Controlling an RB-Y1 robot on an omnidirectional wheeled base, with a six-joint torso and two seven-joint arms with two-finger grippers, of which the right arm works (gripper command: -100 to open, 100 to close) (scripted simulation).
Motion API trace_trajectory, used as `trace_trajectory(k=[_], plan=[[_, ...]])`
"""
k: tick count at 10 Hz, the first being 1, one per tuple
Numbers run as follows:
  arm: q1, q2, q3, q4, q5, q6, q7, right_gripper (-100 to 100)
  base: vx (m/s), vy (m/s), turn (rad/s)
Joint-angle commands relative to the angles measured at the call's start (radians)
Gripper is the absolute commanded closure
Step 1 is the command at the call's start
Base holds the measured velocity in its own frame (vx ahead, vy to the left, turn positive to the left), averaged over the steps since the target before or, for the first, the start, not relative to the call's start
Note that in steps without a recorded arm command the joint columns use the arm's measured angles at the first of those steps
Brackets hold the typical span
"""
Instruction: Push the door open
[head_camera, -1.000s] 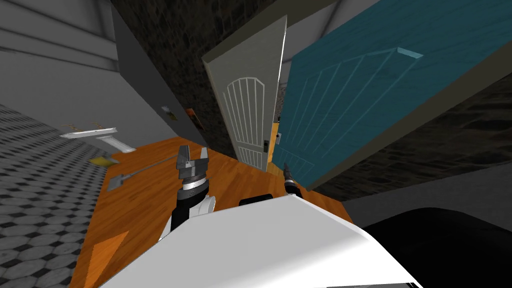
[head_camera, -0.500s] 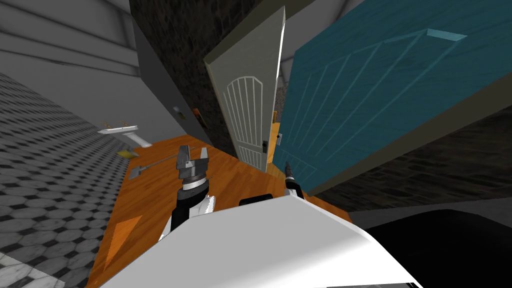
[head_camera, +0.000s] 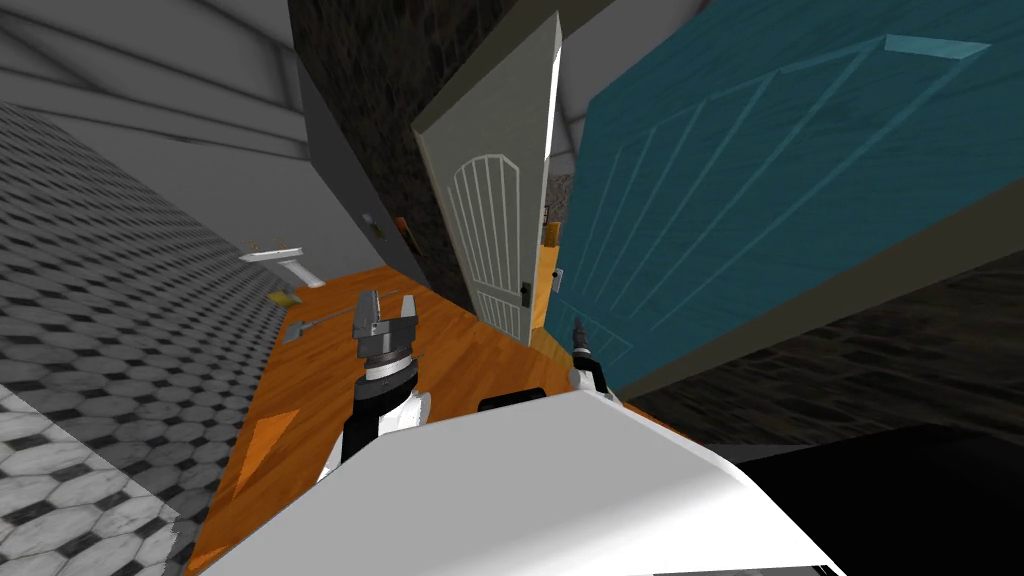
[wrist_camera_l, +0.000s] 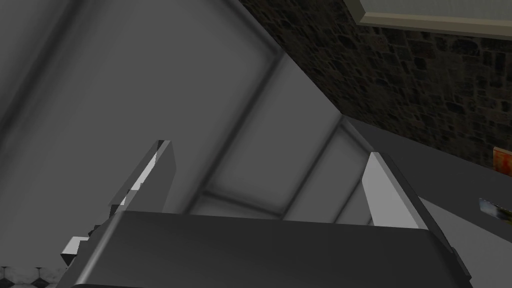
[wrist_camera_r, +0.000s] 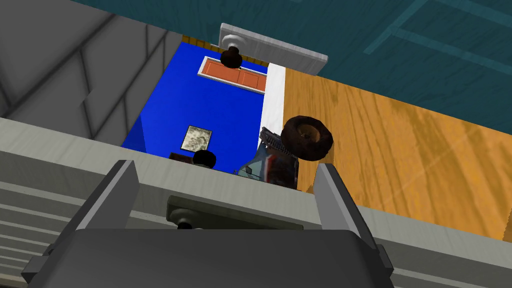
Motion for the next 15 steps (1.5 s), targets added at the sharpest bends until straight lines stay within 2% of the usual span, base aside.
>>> trace_trajectory(k=[1,6,10,15], plan=[[-0.025,-0.002,-0.011,0.028,-0.012,-0.009,0.009,-100,0.007,-0.147,0.085],[-0.117,-0.016,-0.057,0.128,-0.061,-0.034,0.038,-100,-0.009,-0.17,0.075],[-0.203,-0.027,-0.099,0.22,-0.106,-0.058,0.065,-100,0.014,-0.181,0.07],[-0.282,-0.035,-0.138,0.303,-0.146,-0.079,0.089,-100,0.058,-0.136,0.028]])
